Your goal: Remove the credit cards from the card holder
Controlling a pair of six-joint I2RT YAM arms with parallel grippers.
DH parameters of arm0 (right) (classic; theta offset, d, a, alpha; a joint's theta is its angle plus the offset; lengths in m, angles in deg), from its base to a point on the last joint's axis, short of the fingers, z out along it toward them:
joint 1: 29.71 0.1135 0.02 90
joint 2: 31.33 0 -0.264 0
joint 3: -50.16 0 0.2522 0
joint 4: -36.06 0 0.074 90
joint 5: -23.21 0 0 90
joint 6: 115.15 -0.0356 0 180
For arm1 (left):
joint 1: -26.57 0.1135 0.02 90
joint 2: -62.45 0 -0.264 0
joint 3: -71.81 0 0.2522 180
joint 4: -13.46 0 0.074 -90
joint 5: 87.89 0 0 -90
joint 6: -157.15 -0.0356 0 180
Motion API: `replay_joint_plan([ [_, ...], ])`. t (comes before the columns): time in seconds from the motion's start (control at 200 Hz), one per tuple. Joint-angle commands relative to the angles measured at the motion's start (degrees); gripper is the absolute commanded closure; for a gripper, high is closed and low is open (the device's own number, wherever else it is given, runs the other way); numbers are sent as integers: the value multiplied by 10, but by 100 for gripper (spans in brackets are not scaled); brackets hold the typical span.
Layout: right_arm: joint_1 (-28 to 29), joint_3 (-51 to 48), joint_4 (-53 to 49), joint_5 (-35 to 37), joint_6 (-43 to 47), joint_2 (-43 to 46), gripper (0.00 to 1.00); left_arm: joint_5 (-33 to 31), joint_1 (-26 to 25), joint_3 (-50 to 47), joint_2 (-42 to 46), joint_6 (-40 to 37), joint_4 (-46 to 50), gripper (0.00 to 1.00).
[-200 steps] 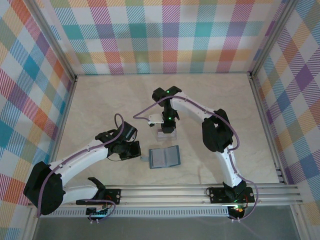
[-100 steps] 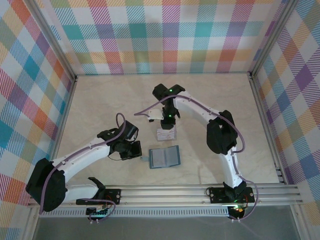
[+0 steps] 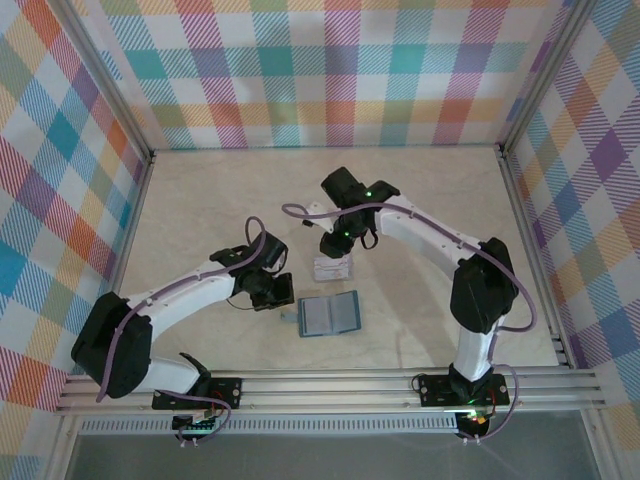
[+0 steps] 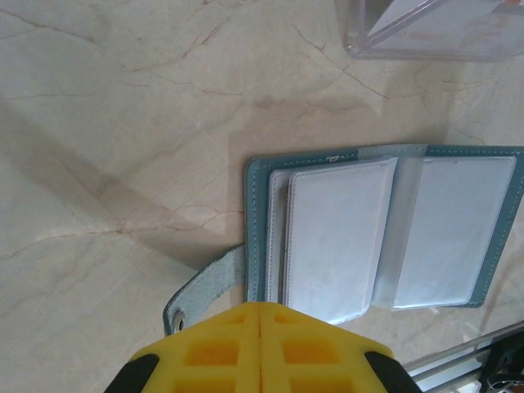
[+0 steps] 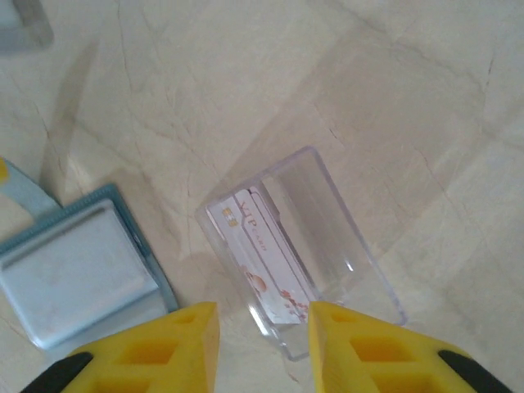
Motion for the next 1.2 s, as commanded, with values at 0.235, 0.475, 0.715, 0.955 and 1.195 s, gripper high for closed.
replay_joint_plan([
  [0.235,4,-141,143,-76,-378,99,69,29,-16,32,-78,-14,-23,94],
  [0.475,5,-195,169,-124,-491,117,71,29,-31,31,-115,-21,-19,95],
  [0.715,4,-215,152,-139,-556,117,71,34,-35,12,-111,-21,-16,96],
  [0.955,8,-251,175,-176,-599,120,70,29,-37,-9,-111,-23,-22,96],
  [1.195,32,-285,200,-175,-637,123,72,8,-37,-20,-114,-23,-25,97],
])
